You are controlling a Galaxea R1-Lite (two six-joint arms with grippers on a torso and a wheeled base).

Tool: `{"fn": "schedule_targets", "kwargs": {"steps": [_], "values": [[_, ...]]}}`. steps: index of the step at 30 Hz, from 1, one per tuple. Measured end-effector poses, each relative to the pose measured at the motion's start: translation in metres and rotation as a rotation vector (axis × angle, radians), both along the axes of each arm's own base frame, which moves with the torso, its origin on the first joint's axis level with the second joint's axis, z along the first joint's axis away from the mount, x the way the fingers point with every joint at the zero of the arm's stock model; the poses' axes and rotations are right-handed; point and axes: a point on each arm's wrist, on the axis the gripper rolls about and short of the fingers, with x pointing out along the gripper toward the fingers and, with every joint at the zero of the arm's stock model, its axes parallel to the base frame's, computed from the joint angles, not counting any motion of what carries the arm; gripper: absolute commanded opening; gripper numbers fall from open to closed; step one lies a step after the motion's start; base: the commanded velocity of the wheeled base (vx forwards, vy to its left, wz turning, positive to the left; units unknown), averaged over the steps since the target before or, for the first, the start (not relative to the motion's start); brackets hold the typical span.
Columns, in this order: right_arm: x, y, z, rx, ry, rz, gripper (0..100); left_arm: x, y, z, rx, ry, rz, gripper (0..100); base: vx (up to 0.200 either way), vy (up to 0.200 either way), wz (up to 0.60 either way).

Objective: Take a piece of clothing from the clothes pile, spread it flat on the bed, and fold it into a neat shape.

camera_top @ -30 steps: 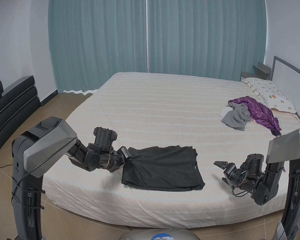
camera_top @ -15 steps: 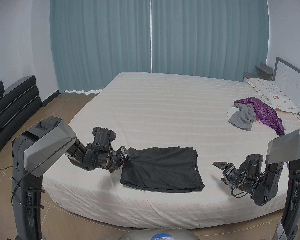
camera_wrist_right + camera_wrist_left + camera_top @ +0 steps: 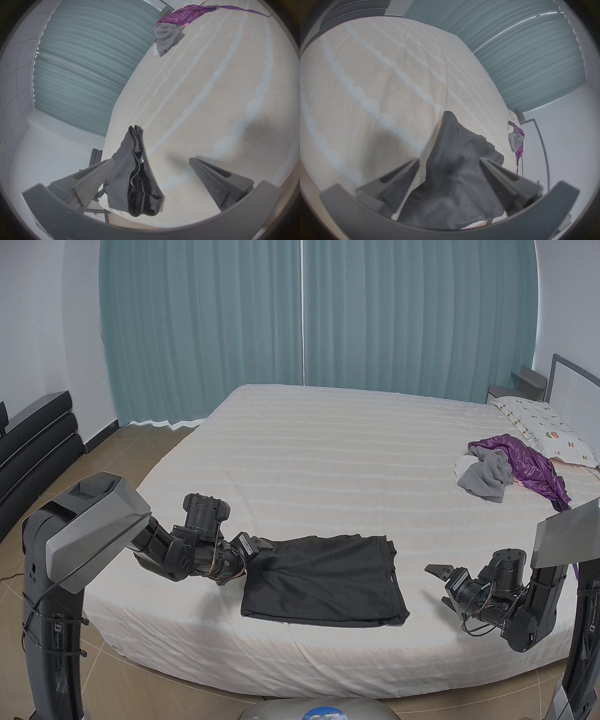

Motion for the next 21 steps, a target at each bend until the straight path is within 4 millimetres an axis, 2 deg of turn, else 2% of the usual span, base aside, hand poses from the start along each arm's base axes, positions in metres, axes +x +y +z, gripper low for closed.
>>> {"fn": "schedule_targets", "kwargs": {"steps": [4, 9, 12, 16, 21], "values": [[0.000, 0.000, 0.001, -0.002, -0.003, -0.002, 100, 0.000, 0.004, 0.003, -0.023, 0.017, 0.034, 100, 0.000, 0.000, 0.00], [-0.001, -0.003, 0.009, -0.006, -0.032, -0.014, 100, 0.000, 0.013, 0.021, -0.070, 0.015, 0.100, 100, 0.000, 0.000, 0.00], [-0.003, -0.006, 0.019, -0.011, -0.065, -0.021, 100, 0.000, 0.024, 0.039, -0.105, -0.008, 0.148, 100, 0.000, 0.000, 0.00], [-0.009, -0.013, 0.039, -0.036, -0.130, -0.031, 100, -0.003, 0.048, 0.072, -0.174, -0.053, 0.238, 100, 0.000, 0.000, 0.00], [-0.023, -0.026, 0.071, -0.079, -0.232, -0.051, 100, -0.018, 0.077, 0.110, -0.210, -0.123, 0.310, 100, 0.000, 0.000, 0.00]]}}
